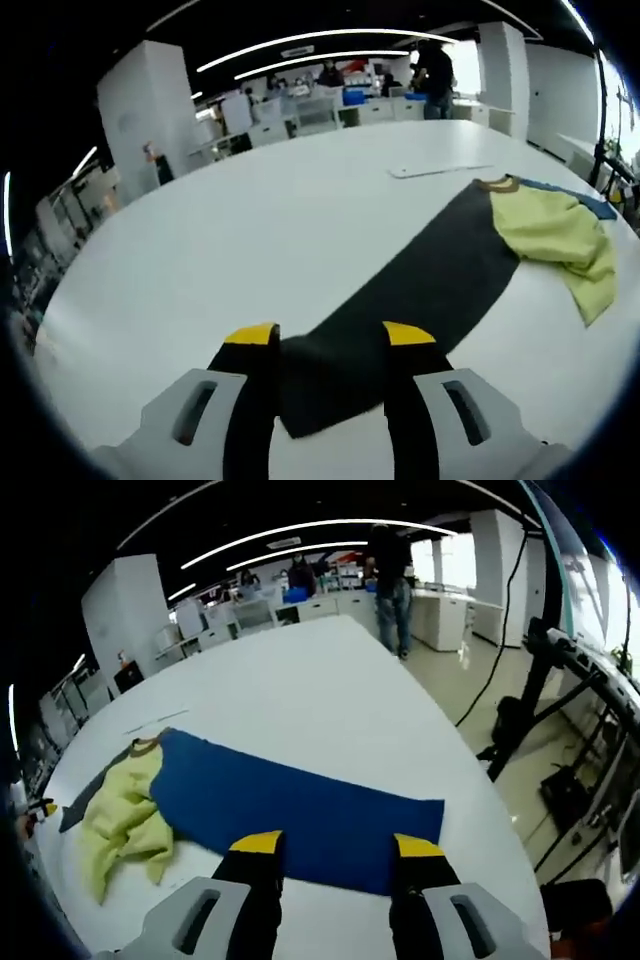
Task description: Fold the garment on the visible template until the final outline fits inside the template.
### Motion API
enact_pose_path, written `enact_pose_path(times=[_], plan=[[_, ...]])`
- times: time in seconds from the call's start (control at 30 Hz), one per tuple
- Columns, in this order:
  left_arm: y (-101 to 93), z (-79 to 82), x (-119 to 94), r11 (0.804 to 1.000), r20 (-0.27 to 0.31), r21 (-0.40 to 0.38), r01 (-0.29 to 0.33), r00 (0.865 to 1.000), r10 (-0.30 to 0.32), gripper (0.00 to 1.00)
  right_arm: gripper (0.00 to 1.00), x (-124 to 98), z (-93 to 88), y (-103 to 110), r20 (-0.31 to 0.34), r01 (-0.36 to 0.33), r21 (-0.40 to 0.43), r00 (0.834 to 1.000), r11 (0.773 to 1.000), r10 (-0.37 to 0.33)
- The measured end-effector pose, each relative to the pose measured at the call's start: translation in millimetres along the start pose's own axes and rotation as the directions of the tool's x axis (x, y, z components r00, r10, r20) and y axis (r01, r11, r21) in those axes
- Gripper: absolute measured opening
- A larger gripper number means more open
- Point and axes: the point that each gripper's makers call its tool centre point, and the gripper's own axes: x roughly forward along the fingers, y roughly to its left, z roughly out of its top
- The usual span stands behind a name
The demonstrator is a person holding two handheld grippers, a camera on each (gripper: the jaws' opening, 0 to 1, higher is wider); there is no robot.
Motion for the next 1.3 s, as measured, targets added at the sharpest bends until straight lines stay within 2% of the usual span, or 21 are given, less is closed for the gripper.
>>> enact_pose_path(times=[0.2,0.3,0.4,0.5,0.83,0.97,1.0,1.07,1.3], plan=[[-36.4,10.9,-5.5,0.994,0.056,-0.001,0.109,0.993,-0.108,0.51,0.56,-1.2,-4.1,40.4,-0.015,-0.101,-0.054,0.995,0.993,0.101],[-56.2,13.8,-10.1,0.988,0.072,0.005,0.156,0.985,-0.155,0.56,0.60,-1.4,-5.0,57.6,-0.015,-0.142,-0.063,0.990,0.988,0.141],[-81.4,16.1,-15.4,0.975,0.093,0.014,0.220,0.971,-0.220,0.61,0.65,-1.0,-8.1,75.8,-0.025,-0.187,-0.060,0.982,0.980,0.186],[-106.4,18.1,-21.8,0.964,0.109,0.024,0.266,0.957,-0.267,0.64,0.65,-0.5,-10.5,87.2,-0.031,-0.209,-0.076,0.978,0.975,0.208],[-169.0,14.1,-32.4,0.924,0.130,0.011,0.383,0.915,-0.381,0.68,0.63,4.6,-26.4,131.6,-0.062,-0.282,-0.118,0.959,0.952,0.277],[-185.8,11.3,-33.0,0.916,0.123,0.025,0.401,0.908,-0.401,0.68,0.63,7.8,-34.6,145.3,-0.080,-0.299,-0.138,0.953,0.944,0.291],[-194.7,9.9,-33.4,0.909,0.123,0.022,0.417,0.901,-0.417,0.67,0.63,9.4,-37.6,151.6,-0.086,-0.309,-0.147,0.950,0.940,0.299],[-203.7,7.6,-33.6,0.903,0.122,0.019,0.429,0.896,-0.428,0.67,0.63,10.7,-41.4,160.1,-0.093,-0.321,-0.161,0.947,0.933,0.309],[-237.4,-2.9,-26.1,0.878,0.091,0.031,0.477,0.874,-0.478,0.61,0.59,22.3,-51.1,167.1,-0.115,-0.329,-0.205,0.943,0.922,0.311]])
